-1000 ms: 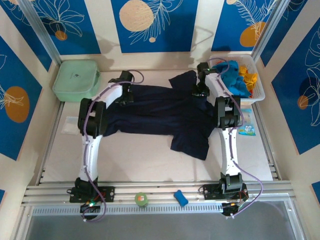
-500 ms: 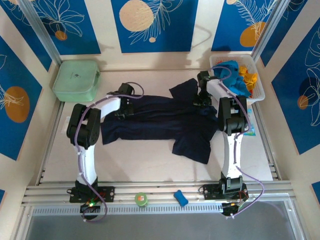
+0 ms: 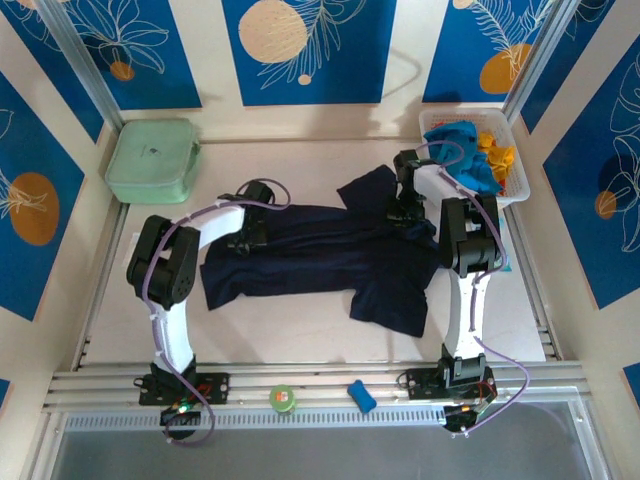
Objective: Fold and stack the t-shirts
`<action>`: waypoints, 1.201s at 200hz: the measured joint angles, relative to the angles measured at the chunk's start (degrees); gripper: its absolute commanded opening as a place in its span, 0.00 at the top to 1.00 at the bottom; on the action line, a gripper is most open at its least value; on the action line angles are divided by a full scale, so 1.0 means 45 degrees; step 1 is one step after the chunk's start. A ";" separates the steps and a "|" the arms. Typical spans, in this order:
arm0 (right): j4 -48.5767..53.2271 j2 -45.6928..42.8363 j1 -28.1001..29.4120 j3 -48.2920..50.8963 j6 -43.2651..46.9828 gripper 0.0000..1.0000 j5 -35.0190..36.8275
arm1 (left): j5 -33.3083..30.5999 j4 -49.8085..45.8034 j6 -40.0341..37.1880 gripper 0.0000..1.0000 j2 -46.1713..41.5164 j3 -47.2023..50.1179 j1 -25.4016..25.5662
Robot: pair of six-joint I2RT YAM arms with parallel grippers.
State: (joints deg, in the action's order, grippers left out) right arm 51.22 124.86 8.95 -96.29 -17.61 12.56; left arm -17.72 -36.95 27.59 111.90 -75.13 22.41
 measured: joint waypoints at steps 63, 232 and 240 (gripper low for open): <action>0.1161 -0.0719 0.0126 -0.0874 -0.0010 0.89 0.0126 | -0.1409 -0.3045 -0.0554 0.76 -0.0602 -0.3711 -0.0189; 0.1583 -0.6067 0.1273 0.2365 -0.0199 0.79 0.0121 | 0.3847 -0.4575 -0.4590 0.39 0.4745 -1.0078 -0.4056; 0.1574 -0.6067 0.1273 0.2419 -0.0199 0.79 0.0126 | 0.3910 -0.4639 -0.4643 0.40 0.4847 -1.0078 -0.4070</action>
State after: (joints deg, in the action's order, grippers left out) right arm 58.30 97.56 14.68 -85.41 -18.50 13.13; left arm -0.12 -57.82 6.70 133.71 -120.49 4.10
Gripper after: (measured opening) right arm 0.213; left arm 0.606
